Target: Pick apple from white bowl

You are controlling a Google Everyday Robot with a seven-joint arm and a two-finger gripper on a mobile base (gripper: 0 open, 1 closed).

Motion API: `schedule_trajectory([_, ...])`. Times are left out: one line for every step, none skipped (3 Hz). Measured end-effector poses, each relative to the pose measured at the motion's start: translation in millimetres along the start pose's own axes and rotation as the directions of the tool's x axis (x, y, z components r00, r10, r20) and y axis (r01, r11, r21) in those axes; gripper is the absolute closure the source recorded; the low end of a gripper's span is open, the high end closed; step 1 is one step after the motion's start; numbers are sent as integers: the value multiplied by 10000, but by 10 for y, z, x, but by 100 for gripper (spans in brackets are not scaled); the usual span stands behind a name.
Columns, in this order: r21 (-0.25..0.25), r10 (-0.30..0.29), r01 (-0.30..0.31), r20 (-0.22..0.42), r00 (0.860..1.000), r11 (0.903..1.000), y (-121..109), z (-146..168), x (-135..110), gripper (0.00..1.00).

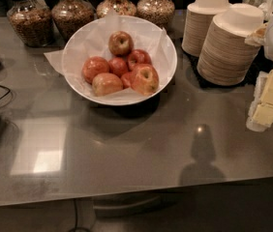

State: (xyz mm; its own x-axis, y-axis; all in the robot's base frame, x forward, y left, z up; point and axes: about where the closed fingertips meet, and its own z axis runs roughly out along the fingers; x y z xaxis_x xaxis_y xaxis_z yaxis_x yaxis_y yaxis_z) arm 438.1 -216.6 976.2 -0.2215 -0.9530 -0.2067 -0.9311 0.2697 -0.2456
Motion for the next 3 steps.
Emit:
schedule_trajectory([0, 0, 0, 0, 10000, 10000, 0, 0, 0, 0])
schedule_trajectory([72, -291, 288, 524, 9982, 9996, -48, -11, -181, 0])
schedule_trajectory([-23, -796, 805, 1215, 9894, 9968, -79, -3, -511, 0])
